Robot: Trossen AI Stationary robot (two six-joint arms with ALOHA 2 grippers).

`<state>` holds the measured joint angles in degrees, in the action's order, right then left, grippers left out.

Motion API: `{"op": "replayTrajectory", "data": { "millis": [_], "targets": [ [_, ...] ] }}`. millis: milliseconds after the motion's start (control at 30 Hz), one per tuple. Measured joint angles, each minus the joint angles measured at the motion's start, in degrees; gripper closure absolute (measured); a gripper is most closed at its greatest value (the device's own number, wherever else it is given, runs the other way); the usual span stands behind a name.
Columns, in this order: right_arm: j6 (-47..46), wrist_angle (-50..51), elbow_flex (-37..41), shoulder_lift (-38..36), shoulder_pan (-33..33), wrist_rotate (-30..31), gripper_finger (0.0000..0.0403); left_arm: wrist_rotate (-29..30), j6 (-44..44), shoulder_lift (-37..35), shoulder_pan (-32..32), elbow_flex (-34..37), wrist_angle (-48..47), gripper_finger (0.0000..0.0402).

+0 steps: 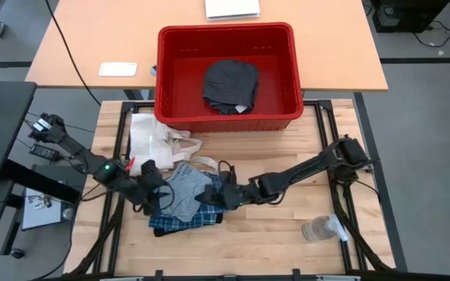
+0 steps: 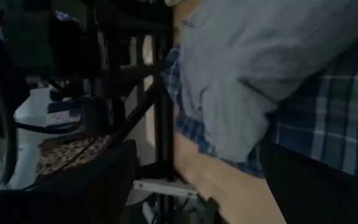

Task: Fold laundry
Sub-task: Put the gray shirt into the red bin

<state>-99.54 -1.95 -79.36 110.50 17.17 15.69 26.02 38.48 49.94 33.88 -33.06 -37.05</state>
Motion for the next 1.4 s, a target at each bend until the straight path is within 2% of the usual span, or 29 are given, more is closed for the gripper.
{"op": "replayTrajectory", "data": {
  "millis": [167,300,467,767,933,1133,1300,1400],
  "targets": [
    [-0.2,0.7,-4.0,5.3,-0.2,0.2,0.0058,-0.9,1.6,0.4,-3.3,5.0,2.9,0.0228],
    [-0.8,0.6,-4.6,8.2,-0.6,-4.7,0.0058,-3.4,5.5,0.6,-3.9,8.9,8.6,0.0228],
    [-2.5,0.6,-4.8,9.5,-0.8,-5.1,0.0057,-4.0,7.3,0.8,-3.8,11.0,12.1,0.0228],
    [0.4,0.2,-4.8,9.3,-4.8,-4.4,0.0057,-4.3,5.3,0.8,-3.8,11.1,14.3,0.0228],
    [2.1,4.6,-4.8,9.4,-7.0,-6.0,0.0057,-4.2,4.2,0.8,-3.8,11.1,16.5,0.0228],
    [3.3,-4.9,-4.8,9.5,-8.0,-7.0,0.0057,-3.8,4.6,0.8,-3.8,11.1,18.6,0.0228],
    [2.1,2.7,-4.8,9.5,-8.3,-6.5,0.0057,-2.9,4.4,0.8,-3.8,11.1,20.1,0.0228],
    [2.6,-1.9,-4.8,9.5,-8.5,-7.7,0.0057,-2.8,5.3,0.8,-3.8,11.1,20.0,0.0228]
  ]
}}
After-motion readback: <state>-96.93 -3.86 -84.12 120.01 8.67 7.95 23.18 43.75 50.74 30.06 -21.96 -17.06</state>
